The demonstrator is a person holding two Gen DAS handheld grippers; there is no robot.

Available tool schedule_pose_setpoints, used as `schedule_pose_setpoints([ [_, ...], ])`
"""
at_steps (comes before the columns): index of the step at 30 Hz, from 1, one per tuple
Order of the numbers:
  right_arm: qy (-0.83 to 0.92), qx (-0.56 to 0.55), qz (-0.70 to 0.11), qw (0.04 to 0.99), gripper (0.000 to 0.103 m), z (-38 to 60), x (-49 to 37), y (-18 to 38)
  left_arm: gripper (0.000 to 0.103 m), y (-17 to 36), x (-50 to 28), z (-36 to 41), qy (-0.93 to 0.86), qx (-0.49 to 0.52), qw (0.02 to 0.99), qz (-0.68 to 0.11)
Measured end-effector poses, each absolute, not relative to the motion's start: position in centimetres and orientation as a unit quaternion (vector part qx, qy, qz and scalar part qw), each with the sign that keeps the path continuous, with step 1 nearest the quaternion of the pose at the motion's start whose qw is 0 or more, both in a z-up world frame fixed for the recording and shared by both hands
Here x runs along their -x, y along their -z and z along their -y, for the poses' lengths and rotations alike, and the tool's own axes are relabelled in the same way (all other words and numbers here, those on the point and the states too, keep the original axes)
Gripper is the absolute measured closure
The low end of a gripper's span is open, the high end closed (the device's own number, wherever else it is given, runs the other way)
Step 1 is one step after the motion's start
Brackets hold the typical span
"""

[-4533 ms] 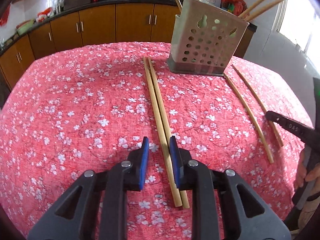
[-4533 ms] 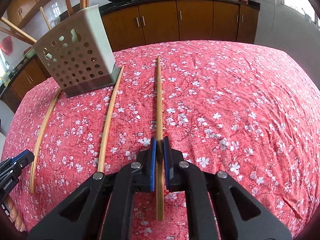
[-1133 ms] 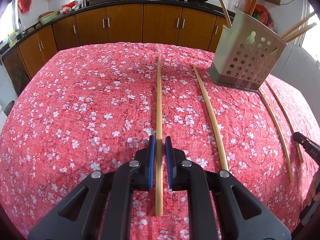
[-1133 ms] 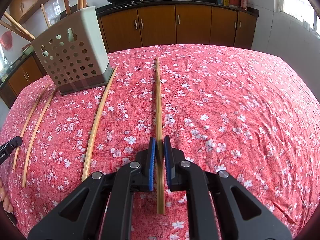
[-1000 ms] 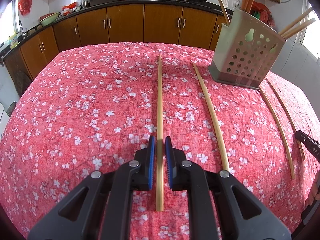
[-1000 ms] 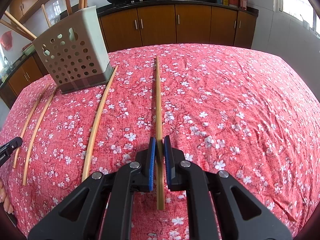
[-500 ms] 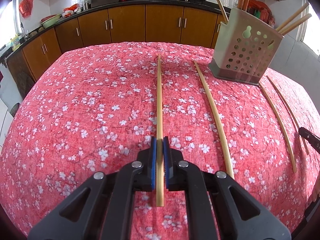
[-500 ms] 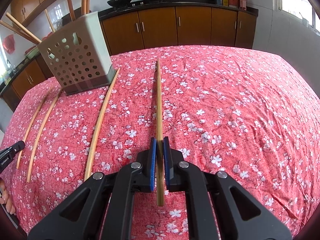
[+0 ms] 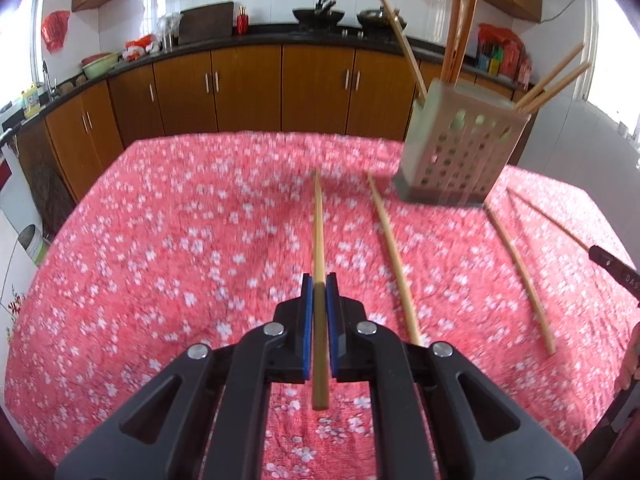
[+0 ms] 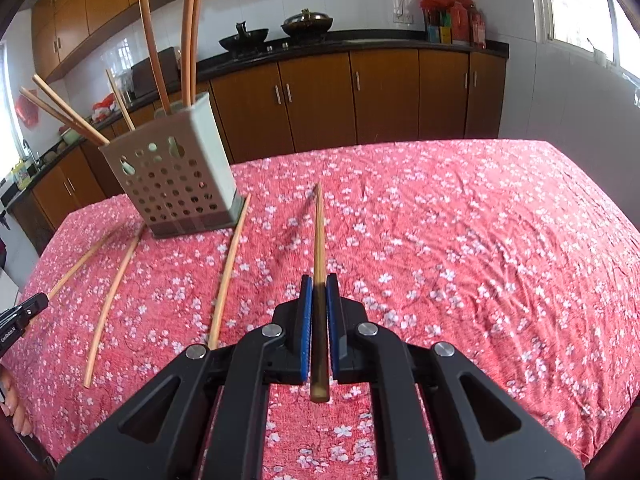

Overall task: Organize utensils
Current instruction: 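Lift both chopsticks and insert them upright into the beige holder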

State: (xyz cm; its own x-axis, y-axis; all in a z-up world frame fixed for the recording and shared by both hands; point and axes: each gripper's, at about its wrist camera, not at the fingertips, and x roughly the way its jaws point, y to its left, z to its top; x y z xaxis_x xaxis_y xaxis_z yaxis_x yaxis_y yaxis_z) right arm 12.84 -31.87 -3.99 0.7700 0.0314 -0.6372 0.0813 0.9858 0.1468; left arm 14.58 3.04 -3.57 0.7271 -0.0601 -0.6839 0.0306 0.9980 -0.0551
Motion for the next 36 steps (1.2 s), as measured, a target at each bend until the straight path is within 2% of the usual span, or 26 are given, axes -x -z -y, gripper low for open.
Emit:
schedule_pose_setpoints([
  [13,-0.004,-0.077,-0.252,0.965,0.095,31.6,-11.7,-2.7,0.095,-4.9,-13.8,-2.6,0.040,0.029,0.963,-0.266],
  [36,-0.088,-0.091,-0.124,0.984,0.095,28.5,-11.6,-13.0,0.096,-14.7,-13.7,2.1,0.097,0.034,0.982,-0.161],
])
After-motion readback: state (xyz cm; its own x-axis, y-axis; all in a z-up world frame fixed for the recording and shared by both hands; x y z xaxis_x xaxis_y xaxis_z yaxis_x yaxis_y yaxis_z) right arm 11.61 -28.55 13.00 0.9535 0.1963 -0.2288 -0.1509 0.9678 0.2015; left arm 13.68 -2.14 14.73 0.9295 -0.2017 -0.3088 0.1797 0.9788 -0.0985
